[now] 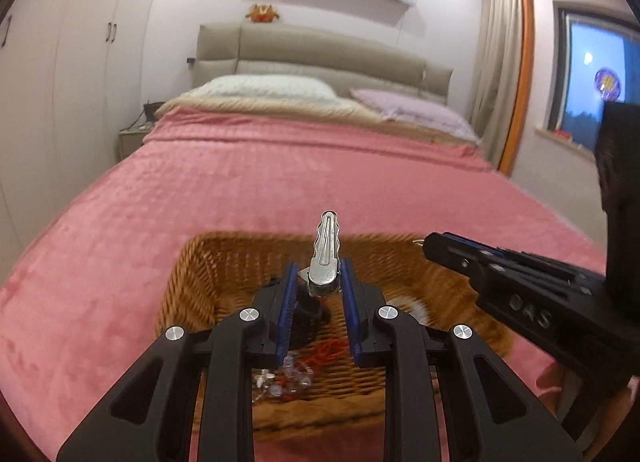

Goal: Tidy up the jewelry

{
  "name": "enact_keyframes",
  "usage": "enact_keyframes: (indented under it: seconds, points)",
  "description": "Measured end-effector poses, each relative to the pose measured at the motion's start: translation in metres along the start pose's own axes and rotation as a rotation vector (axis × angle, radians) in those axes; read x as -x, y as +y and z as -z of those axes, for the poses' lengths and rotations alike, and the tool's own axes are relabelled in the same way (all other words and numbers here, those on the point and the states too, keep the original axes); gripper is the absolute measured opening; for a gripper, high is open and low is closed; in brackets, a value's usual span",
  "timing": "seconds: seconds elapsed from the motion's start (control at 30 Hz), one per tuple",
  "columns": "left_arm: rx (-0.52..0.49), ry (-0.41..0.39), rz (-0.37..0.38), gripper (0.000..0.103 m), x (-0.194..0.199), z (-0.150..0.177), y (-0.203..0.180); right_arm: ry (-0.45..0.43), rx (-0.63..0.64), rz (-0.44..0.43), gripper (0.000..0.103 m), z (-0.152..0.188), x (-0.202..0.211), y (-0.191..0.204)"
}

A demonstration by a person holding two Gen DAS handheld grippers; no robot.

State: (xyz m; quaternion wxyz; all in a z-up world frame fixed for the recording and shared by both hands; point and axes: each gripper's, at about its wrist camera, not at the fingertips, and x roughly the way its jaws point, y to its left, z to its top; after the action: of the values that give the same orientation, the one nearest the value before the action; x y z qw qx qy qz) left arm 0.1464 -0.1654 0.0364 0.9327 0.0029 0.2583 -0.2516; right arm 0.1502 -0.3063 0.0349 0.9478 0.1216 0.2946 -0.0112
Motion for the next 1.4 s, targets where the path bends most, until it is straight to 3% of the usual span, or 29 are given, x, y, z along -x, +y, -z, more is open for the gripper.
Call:
enact_keyframes:
  seconds: [0.2,0.47,0.5,0.57,0.6,0.9,1.03,1.07,1.13,1.17,1.3,1.33,1.4]
  points:
    - [0.037,0.108,0.018,0.021,-0.026,0.015,0.017,0.098,-0.017,-0.010,0.009,0.017,-0.030,-0.007]
    - [0.011,0.142,0.025,0.021,-0.032,0.022,0.015,0.119,-0.025,-0.064,0.010,0.020,-0.035,-0.005]
    - [0.008,0.137,0.029,0.023,-0.031,0.023,0.015,0.119,-0.031,-0.071,0.010,0.020,-0.034,-0.006]
    - [0.011,0.123,0.039,0.045,-0.030,0.021,0.016,0.110,-0.047,-0.085,0.016,0.019,-0.030,-0.009]
    - [0.013,0.107,0.043,0.048,-0.027,0.019,0.017,0.103,-0.055,-0.093,0.021,0.019,-0.028,-0.011]
    - [0.097,-0.028,0.073,0.050,0.013,0.013,0.036,-0.029,-0.131,-0.119,0.025,0.018,0.008,-0.032]
    - [0.105,-0.094,0.058,0.052,0.048,0.018,0.035,-0.122,-0.114,-0.094,0.026,0.029,0.049,-0.025]
    - [0.102,-0.113,0.040,0.063,0.060,0.024,0.032,-0.146,-0.097,-0.078,0.028,0.036,0.062,-0.019]
    - [0.107,-0.156,-0.038,0.079,0.085,0.038,0.028,-0.181,-0.070,-0.062,0.054,0.052,0.083,-0.008]
    - [0.100,-0.173,-0.066,0.084,0.094,0.044,0.025,-0.203,-0.055,-0.051,0.058,0.062,0.093,-0.001]
    - [0.042,-0.199,-0.144,0.088,0.129,0.067,0.013,-0.265,0.023,0.021,0.060,0.099,0.130,0.027]
    - [0.026,-0.213,-0.177,0.093,0.139,0.075,0.010,-0.282,0.038,0.046,0.061,0.107,0.139,0.034]
    - [0.017,-0.249,-0.216,0.095,0.156,0.087,0.007,-0.296,0.066,0.087,0.073,0.122,0.153,0.046]
